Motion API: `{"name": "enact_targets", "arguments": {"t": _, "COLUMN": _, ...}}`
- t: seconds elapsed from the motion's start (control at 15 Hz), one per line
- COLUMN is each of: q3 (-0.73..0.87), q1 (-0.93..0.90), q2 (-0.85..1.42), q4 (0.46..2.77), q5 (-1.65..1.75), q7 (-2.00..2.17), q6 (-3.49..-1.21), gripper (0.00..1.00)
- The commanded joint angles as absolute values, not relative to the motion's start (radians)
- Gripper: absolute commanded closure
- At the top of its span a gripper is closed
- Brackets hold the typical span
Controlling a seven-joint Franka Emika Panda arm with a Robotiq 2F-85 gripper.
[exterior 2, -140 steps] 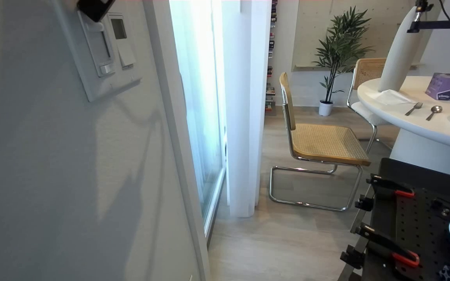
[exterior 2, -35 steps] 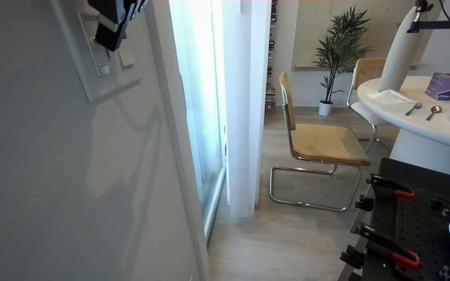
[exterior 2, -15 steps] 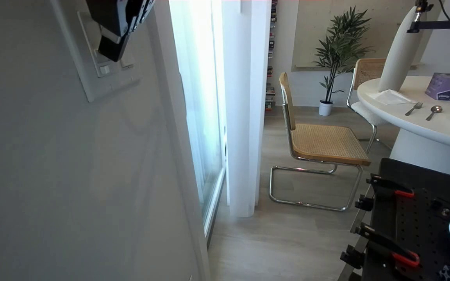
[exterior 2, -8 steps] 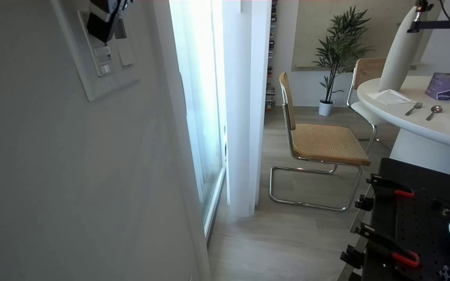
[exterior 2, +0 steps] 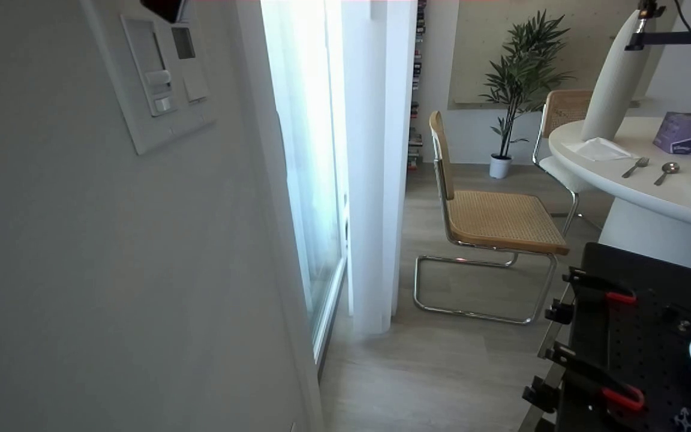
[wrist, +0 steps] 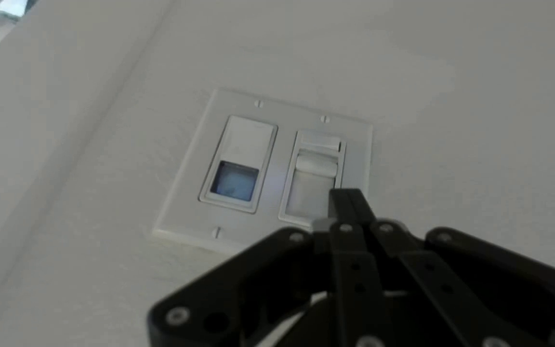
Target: Turn off the switch on the left
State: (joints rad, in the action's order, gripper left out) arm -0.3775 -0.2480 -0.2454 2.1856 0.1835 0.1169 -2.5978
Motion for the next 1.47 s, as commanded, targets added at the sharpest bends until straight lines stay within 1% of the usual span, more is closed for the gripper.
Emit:
{"name": "enact_targets", "arguments": {"t": 0.0, "q3": -0.337, "q1": -0.286, "q2": -0.363, "q4": 2.203, "q5": 0.109, "q7": 0.054, "q6": -2.441, "gripper": 1.00}}
{"name": "enact_targets", "arguments": {"t": 0.4, "q3": -0.319, "q1": -0.326, "q2": -0.578, "q4": 2.258, "q5": 0.051, "q7": 0.064, "q6": -2.189, "gripper": 1.00}}
{"name": "enact_targets", "arguments": {"t": 0.6, "q3": -0.335, "q1": -0.358, "q2": -0.696, "q4": 2.304, "q5": 0.019, "q7": 0.093, "q6": -2.137, "gripper": 1.00}}
{"name": "enact_targets", "arguments": {"t": 0.67, "q3": -0.347, "q1": -0.368, "q2": -0.729, "q4": 2.319, "q5": 0.008, "q7": 0.108, "q6": -2.130, "gripper": 0.74}}
{"name": "enact_targets", "arguments": {"t": 0.73, "q3": -0.358, "q1": -0.383, "q2": -0.765, "q4": 2.338, "q5": -0.007, "q7": 0.119, "q6": -2.121, "gripper": 0.72}}
{"name": "enact_targets", "arguments": {"t": 0.8, "q3": -0.374, "q1": -0.393, "q2": -0.797, "q4": 2.357, "q5": -0.020, "q7": 0.135, "q6": -2.120, "gripper": 0.66}}
{"name": "enact_targets", "arguments": {"t": 1.0, "q3": -0.441, "q1": -0.396, "q2": -0.885, "q4": 2.402, "q5": -0.030, "q7": 0.217, "q6": -2.139, "gripper": 0.42}}
{"name": "enact_targets", "arguments": {"t": 1.13, "q3": -0.504, "q1": -0.364, "q2": -0.945, "q4": 2.432, "q5": -0.006, "q7": 0.306, "q6": -2.187, "gripper": 0.28}}
{"name": "enact_targets", "arguments": {"t": 1.33, "q3": -0.580, "q1": -0.322, "q2": -0.982, "q4": 2.438, "q5": 0.010, "q7": 0.398, "q6": -2.219, "gripper": 0.05}}
{"name": "enact_targets", "arguments": {"t": 1.4, "q3": -0.601, "q1": -0.305, "q2": -0.990, "q4": 2.438, "q5": 0.014, "q7": 0.415, "q6": -2.228, "gripper": 0.01}}
